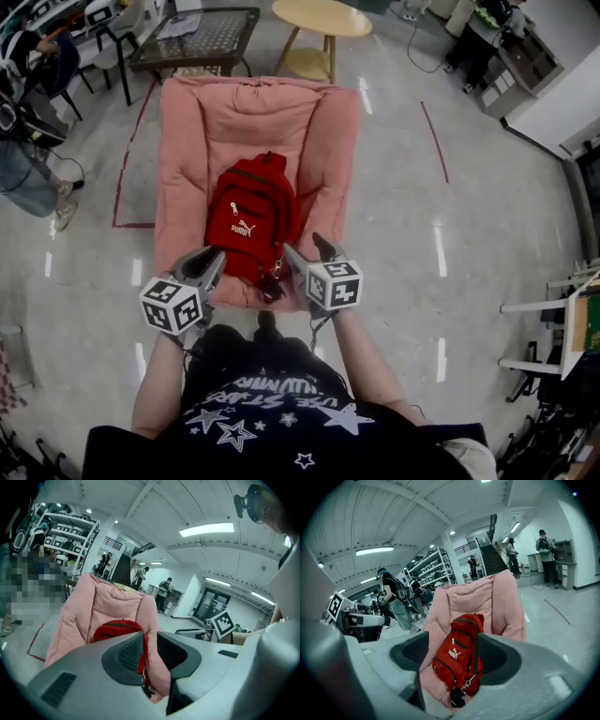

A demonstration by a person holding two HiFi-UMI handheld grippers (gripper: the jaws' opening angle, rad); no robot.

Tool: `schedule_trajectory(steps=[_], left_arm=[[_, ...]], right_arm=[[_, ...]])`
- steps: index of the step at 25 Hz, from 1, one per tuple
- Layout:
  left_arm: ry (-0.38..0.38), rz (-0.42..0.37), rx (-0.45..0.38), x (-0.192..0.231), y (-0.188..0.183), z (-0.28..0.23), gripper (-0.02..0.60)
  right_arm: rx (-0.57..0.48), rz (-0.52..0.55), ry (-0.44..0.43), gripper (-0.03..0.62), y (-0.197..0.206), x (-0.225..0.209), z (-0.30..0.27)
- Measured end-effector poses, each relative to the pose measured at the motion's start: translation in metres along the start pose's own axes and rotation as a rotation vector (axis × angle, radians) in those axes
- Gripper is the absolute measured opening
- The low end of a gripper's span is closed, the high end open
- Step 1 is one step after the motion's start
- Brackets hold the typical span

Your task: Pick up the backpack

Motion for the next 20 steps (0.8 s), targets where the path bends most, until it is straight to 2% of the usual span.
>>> schedule_trajectory(steps=[1,2,7,11,16,20], left_arm=[[0.0,-0.004,0.0,0.002,-0.002,-0.003,0.094],[-0.001,-0.008,0.005,0.005,-0.004,-0.006,0.115],[-0.024,-0.002,0.036,0.035,-0.01,-0.018,0.169],[-0.016,0.013,0.067,0.074,-0.017,-0.032,0.204],[0.023,0.024,0.119,0.127,-0.027,-0.053,0.245],[0.065,-0.001,0.204,0.168,-0.031,-0.078,0.255]], right_arm=[[0.005,0.002,0.002,0.328,-0.001,-0.002,-0.005],[0.01,0.004,0.002,0.331,-0.003,-0.002,-0.009],[0.026,0.009,-0.005,0.331,-0.01,-0.002,-0.033],[0.047,0.008,0.007,0.33,-0.012,0.002,-0.059],[0.063,-0.012,0.076,0.33,-0.017,0.004,-0.095],[0.085,-0.008,0.137,0.33,-0.024,0.0,-0.125]])
Point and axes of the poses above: the fingertips, and each gripper's own axes: z backward along the fingers, x to its left, y out of its underside, the point moved 3 cm from there along z, backward along the fingers, and after that the axes turned 15 degrees about y, right-handed, at the moved point
